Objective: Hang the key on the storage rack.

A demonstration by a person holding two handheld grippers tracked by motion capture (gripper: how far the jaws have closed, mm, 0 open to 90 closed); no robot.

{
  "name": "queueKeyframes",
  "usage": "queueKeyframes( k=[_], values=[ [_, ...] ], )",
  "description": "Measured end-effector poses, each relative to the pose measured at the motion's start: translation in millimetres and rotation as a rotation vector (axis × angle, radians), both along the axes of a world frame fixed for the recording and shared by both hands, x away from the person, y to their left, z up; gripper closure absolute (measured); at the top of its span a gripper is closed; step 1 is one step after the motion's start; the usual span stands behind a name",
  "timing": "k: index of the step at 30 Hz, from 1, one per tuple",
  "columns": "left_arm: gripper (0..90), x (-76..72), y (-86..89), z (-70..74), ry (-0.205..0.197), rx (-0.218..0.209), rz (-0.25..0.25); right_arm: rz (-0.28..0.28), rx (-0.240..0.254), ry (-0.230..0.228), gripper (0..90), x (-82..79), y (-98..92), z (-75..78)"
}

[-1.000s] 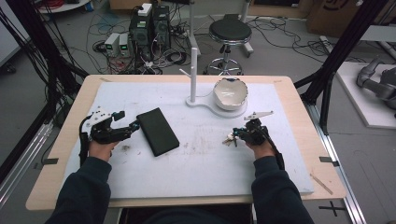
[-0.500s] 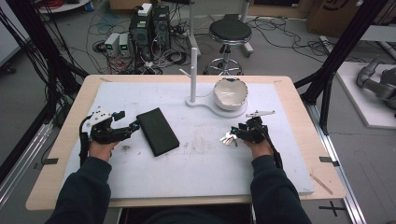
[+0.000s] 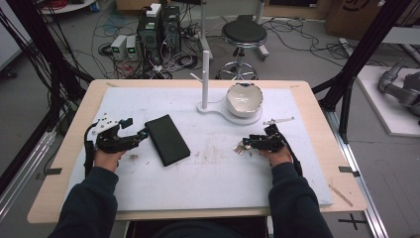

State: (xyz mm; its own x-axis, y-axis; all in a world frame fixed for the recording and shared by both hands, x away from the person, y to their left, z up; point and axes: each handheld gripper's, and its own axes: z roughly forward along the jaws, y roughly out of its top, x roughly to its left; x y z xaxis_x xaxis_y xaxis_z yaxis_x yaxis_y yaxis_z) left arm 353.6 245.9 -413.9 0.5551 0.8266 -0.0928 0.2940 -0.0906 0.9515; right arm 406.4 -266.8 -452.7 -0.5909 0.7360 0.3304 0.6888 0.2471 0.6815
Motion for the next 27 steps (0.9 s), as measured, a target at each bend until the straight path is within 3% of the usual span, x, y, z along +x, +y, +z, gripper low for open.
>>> queueKeyframes(
  k=[2, 3, 4, 5, 8, 9, 13, 15, 18, 20, 24, 26, 27],
  values=[
    [25.1, 0.2, -0.1, -0.2, 0.002, 0.000, -0.001, 0.034, -0.031, -0.009, 61.6, -2.4, 2.6, 1.5],
    [25.1, 0.3, -0.1, -0.3, 0.004, 0.000, -0.001, 0.040, -0.053, -0.026, 72.4, -4.0, 3.7, 4.0],
    [25.0, 0.4, -0.1, -0.3, 0.004, 0.001, -0.001, 0.056, -0.046, -0.034, 85.9, -5.1, 3.6, 6.0],
    [25.1, 0.3, -0.4, -0.4, 0.005, -0.002, -0.002, 0.056, -0.076, -0.062, 87.6, -7.2, 4.3, 8.8],
    [25.3, 0.1, 0.0, -0.2, 0.002, -0.002, -0.002, 0.065, -0.101, -0.068, 90.0, -9.2, 4.8, 10.7],
    [25.3, 0.0, 0.1, -0.1, 0.003, -0.001, -0.002, 0.065, -0.131, -0.074, 90.0, -9.8, 4.9, 10.4],
    [25.3, -0.1, 0.2, 0.0, 0.001, -0.003, 0.001, 0.050, -0.133, -0.104, 90.0, -11.1, 3.2, 13.3],
    [25.4, 0.3, 0.3, -0.2, 0.002, 0.000, -0.002, 0.002, -0.127, -0.124, 69.1, -9.6, 3.0, 13.7],
    [25.4, 0.2, -0.6, -0.3, 0.004, 0.002, -0.002, -0.019, -0.153, -0.129, 65.5, -4.0, 2.9, 8.0],
    [25.5, 0.1, -0.7, -0.3, 0.004, 0.003, -0.003, 0.007, -0.159, -0.124, 66.7, -1.0, 5.2, 2.7],
    [25.5, 0.4, -0.7, -0.6, 0.006, 0.005, -0.001, 0.068, -0.254, -0.198, 75.0, 0.5, 11.5, 1.9],
    [25.5, 0.3, -0.5, -0.5, 0.005, 0.005, -0.002, 0.070, -0.260, -0.193, 90.0, -0.1, 11.9, 2.7],
    [25.5, 0.3, -0.3, -0.4, 0.006, 0.005, -0.002, 0.075, -0.271, -0.195, 90.0, -1.3, 13.2, 3.5]
  ],
)
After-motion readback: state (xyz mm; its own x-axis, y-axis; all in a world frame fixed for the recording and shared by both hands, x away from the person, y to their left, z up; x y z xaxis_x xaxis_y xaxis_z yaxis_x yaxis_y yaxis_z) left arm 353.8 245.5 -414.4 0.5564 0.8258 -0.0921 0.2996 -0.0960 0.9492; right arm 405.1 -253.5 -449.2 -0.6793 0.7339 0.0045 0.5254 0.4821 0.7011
